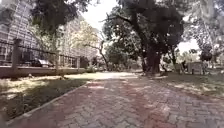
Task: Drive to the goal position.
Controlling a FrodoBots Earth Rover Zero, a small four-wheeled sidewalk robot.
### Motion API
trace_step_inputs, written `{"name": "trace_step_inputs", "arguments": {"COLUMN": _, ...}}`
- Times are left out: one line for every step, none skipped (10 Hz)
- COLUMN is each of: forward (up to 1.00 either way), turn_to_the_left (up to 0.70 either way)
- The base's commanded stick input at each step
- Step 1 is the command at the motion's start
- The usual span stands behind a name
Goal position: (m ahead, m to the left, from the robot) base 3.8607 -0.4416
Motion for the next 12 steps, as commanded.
{"name": "trace_step_inputs", "arguments": {"forward": 0.70, "turn_to_the_left": 0.00}}
{"name": "trace_step_inputs", "arguments": {"forward": 0.70, "turn_to_the_left": 0.00}}
{"name": "trace_step_inputs", "arguments": {"forward": 0.70, "turn_to_the_left": 0.00}}
{"name": "trace_step_inputs", "arguments": {"forward": 0.70, "turn_to_the_left": 0.00}}
{"name": "trace_step_inputs", "arguments": {"forward": 0.70, "turn_to_the_left": 0.00}}
{"name": "trace_step_inputs", "arguments": {"forward": 0.70, "turn_to_the_left": 0.00}}
{"name": "trace_step_inputs", "arguments": {"forward": 0.70, "turn_to_the_left": 0.00}}
{"name": "trace_step_inputs", "arguments": {"forward": 0.70, "turn_to_the_left": 0.00}}
{"name": "trace_step_inputs", "arguments": {"forward": 0.70, "turn_to_the_left": 0.00}}
{"name": "trace_step_inputs", "arguments": {"forward": 0.70, "turn_to_the_left": 0.00}}
{"name": "trace_step_inputs", "arguments": {"forward": 0.70, "turn_to_the_left": 0.00}}
{"name": "trace_step_inputs", "arguments": {"forward": 0.70, "turn_to_the_left": 0.00}}
